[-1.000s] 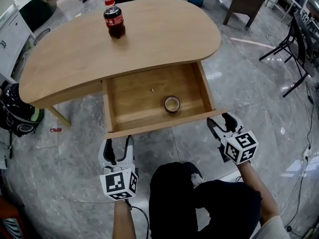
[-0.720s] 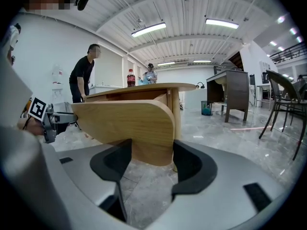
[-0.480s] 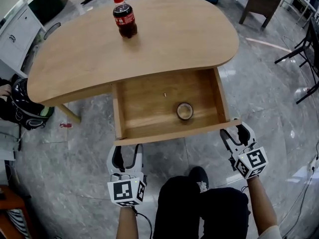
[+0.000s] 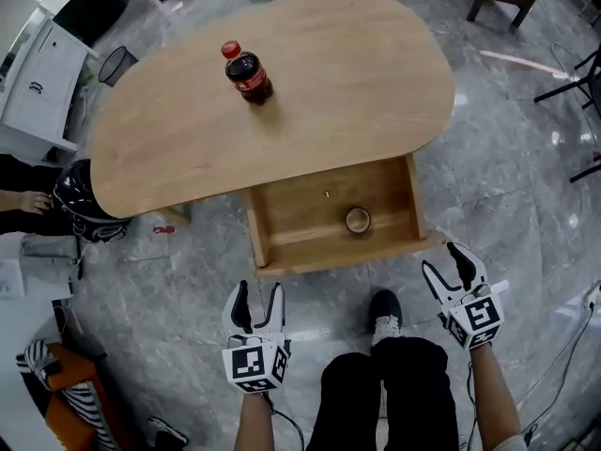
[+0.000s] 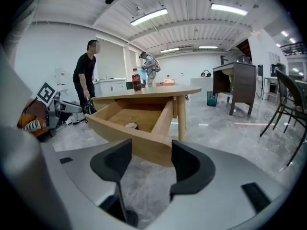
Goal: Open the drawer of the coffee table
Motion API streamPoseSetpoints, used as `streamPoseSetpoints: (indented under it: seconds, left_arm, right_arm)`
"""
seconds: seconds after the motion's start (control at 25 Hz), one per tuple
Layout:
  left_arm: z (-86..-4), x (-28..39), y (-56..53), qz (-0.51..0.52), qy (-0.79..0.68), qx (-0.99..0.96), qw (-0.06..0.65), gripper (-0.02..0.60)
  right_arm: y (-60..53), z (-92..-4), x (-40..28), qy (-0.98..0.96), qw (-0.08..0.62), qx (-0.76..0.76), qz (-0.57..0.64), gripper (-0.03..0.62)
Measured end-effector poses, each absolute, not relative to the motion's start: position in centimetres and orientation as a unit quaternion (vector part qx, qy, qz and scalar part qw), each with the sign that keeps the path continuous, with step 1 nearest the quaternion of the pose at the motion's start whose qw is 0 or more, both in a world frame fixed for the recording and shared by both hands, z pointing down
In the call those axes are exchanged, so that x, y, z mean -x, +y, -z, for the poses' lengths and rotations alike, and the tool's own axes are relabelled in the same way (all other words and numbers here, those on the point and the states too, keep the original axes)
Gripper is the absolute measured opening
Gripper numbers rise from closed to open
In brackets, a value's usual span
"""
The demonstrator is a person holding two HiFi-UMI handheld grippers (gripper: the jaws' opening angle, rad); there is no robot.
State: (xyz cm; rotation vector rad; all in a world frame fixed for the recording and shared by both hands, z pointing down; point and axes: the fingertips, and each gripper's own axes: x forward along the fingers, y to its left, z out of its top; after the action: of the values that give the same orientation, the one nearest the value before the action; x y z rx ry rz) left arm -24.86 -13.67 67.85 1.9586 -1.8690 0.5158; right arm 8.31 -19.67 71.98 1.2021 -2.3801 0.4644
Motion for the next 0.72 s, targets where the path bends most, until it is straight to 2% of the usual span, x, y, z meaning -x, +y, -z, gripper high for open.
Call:
streamPoseSetpoints:
  seconds: [0.36,0.56,0.72]
  left_arm:
    - [-54.1,18.9,-13.5,-0.215,-0.613,-0.733,0.203,0.275]
    - [-46.3,16.7,-10.4,-0.212,-0.591,-0.731,0.266,0.273]
    - [-40.3,16.1,-7.3,-0.214,-0.581,-0.74,0.264,0.273]
  right_arm:
    - [-15.7,-59.9,-3.6,-0.836,0.258,-0.431,-0.221,0.261]
    - [-11.3,-51.2,-0.8,-0.821,0.252,-0.434,-0.271,0.25]
    - [-8.1,-45.8,0.8,-0.819,0.255,-0.431,-0.279,0.238]
